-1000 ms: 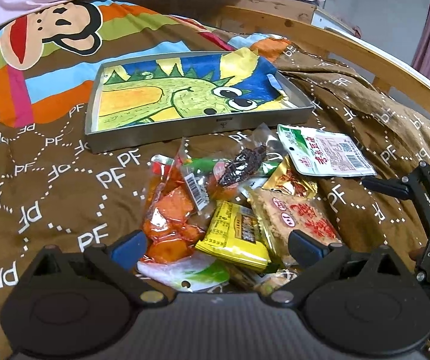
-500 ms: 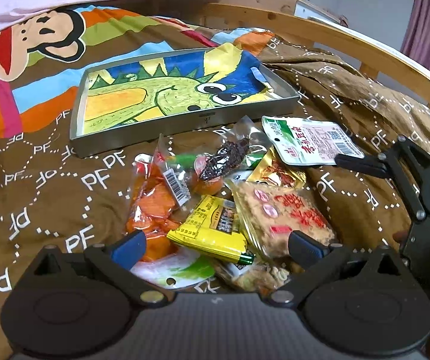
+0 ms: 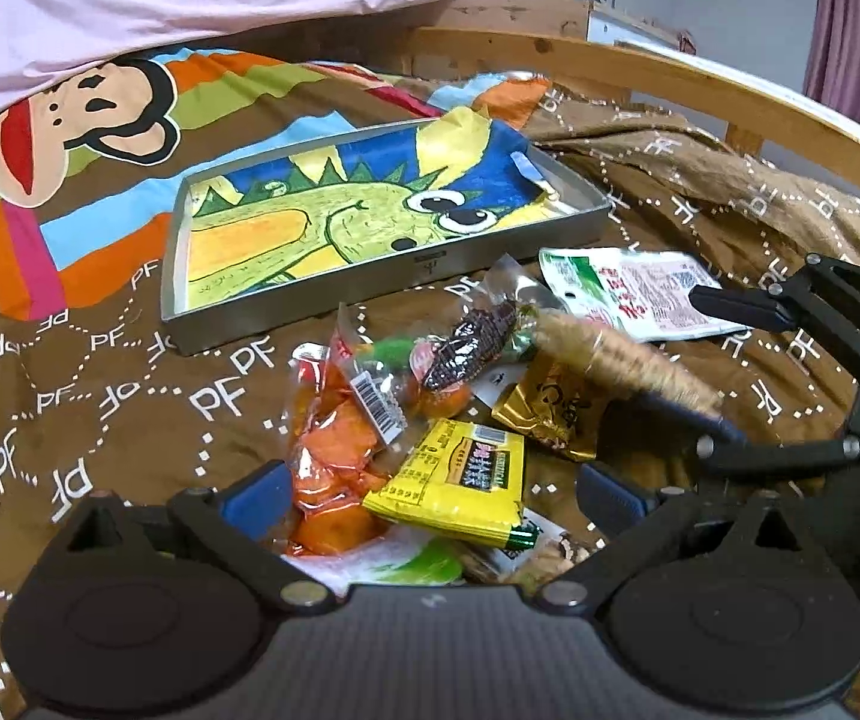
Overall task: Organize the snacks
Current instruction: 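Close left tool on the yellow snack box while right tool grasps the puffed-rice bar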
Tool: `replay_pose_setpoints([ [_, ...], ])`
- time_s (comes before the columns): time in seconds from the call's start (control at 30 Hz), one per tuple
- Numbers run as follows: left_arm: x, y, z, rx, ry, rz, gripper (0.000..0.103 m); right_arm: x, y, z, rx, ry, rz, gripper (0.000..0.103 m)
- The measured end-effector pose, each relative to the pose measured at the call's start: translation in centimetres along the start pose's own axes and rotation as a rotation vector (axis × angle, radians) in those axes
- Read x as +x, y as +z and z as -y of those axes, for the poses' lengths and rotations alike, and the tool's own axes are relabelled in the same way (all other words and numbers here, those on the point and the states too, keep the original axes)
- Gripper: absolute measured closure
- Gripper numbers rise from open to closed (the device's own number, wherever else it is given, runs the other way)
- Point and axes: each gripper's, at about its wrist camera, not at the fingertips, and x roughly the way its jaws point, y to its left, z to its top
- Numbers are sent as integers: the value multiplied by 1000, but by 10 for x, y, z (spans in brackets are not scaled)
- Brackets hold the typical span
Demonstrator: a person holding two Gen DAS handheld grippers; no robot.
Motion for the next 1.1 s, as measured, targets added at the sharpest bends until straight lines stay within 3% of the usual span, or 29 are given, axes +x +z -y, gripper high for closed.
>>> replay_pose_setpoints([
  [0.07, 4, 4, 4, 30, -1, -13, 0, 8, -2, 10, 58, 13, -35, 46],
  [0.23, 16, 16, 21, 174, -1, -60, 1, 14, -6, 19, 92, 55, -22, 50],
  [0.4, 33, 23, 34, 318, -25, -186, 8, 18, -5, 34, 171, 117, -45, 50],
  [0.53, 42, 31, 31, 320, -27, -258, 16, 22, -4, 43, 211, 198, -70, 57],
  [0.67, 51, 37, 28, 287, -18, -331, 22, 23, -2, 42, 169, 228, -66, 57],
  [0.77, 54, 39, 32, 278, -3, -364, 29, 28, 0, 41, 113, 239, -60, 52],
  [0.83, 57, 41, 36, 287, 12, -382, 40, 29, -2, 40, 72, 245, -43, 52],
  [0.87, 58, 42, 39, 290, 23, -393, 42, 29, -3, 41, 62, 254, -33, 54],
  [0.93, 61, 45, 45, 310, 35, -418, 50, 32, -2, 44, 62, 278, -35, 71],
  [1.1, 78, 54, 56, 372, 56, -517, 49, 40, -1, 53, 101, 265, -63, 79],
])
